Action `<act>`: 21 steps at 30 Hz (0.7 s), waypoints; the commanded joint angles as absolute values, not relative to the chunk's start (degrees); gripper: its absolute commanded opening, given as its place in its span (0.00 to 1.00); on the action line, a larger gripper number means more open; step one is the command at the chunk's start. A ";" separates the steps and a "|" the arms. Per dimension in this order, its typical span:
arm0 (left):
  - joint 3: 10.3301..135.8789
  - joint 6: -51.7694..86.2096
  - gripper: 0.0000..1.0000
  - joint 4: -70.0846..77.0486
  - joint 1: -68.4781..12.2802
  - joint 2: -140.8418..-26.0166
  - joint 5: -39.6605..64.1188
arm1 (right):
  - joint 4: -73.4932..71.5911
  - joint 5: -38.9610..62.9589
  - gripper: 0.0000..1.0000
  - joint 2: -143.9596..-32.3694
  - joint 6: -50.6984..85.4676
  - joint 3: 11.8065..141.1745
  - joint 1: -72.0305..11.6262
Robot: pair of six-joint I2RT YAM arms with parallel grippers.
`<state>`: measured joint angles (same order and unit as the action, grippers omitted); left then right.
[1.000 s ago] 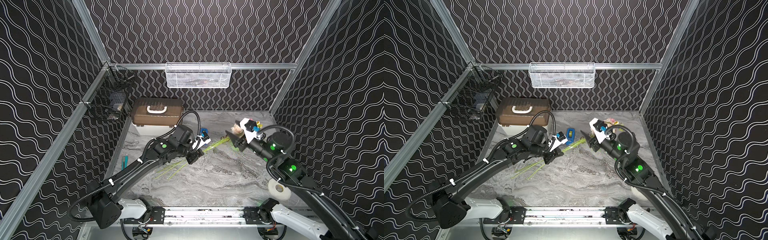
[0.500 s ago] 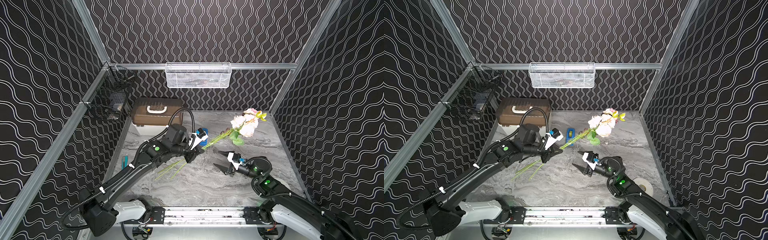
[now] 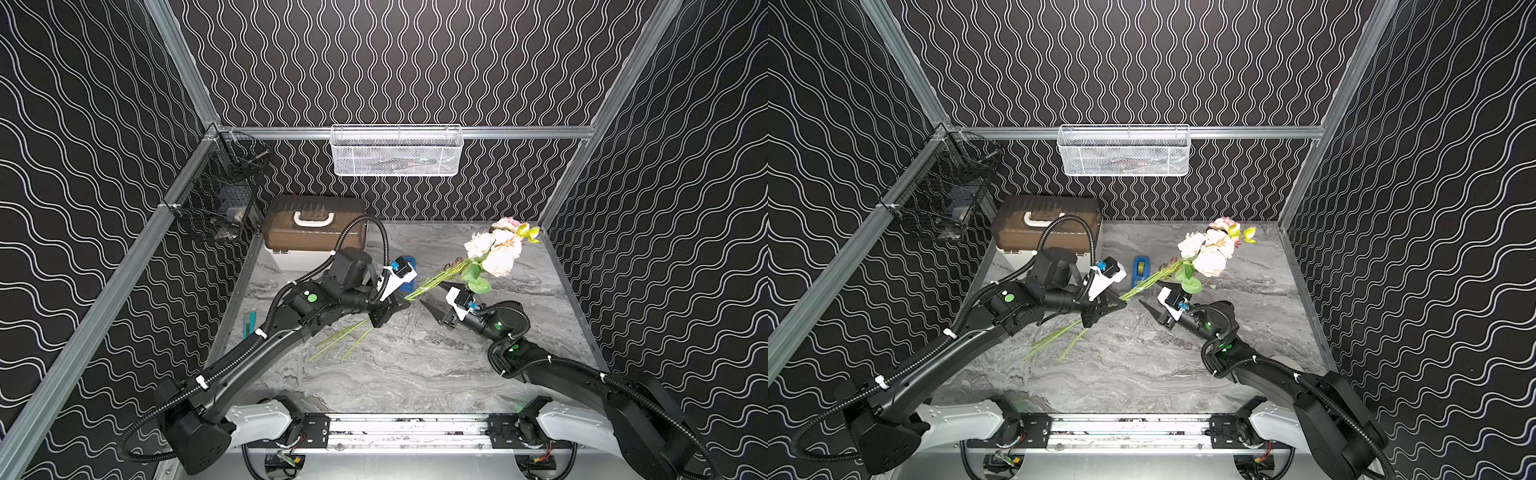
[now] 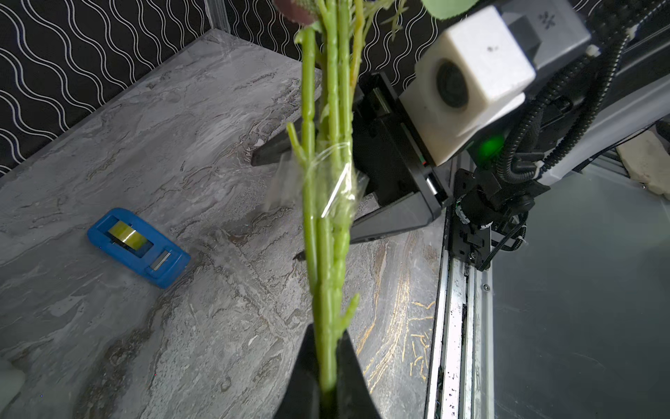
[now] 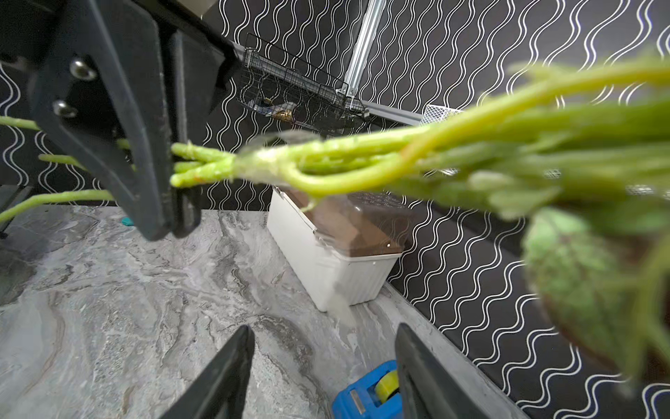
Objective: Wrap bouquets with tape
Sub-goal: Wrap the tape around the bouquet.
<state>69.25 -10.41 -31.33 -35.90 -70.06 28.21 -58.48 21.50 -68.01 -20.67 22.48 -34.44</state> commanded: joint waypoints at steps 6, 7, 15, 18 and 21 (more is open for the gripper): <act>70.14 -9.57 0.00 -30.30 -35.70 -70.49 31.13 | -64.44 21.75 0.59 -71.33 -21.33 25.17 -34.37; 70.22 -9.73 0.00 -30.41 -35.69 -70.56 31.20 | -64.04 21.96 0.57 -71.54 -21.27 25.46 -34.41; 70.36 -10.08 0.00 -30.92 -35.76 -70.90 29.90 | -63.14 24.01 0.31 -71.08 -21.56 24.72 -34.37; 70.27 -10.19 0.00 -30.75 -35.76 -70.97 29.86 | -59.76 25.61 0.15 -70.41 -22.59 24.79 -34.37; 70.58 -10.32 0.00 -31.12 -35.73 -71.14 29.79 | -59.92 25.12 0.00 -70.57 -22.70 23.80 -34.37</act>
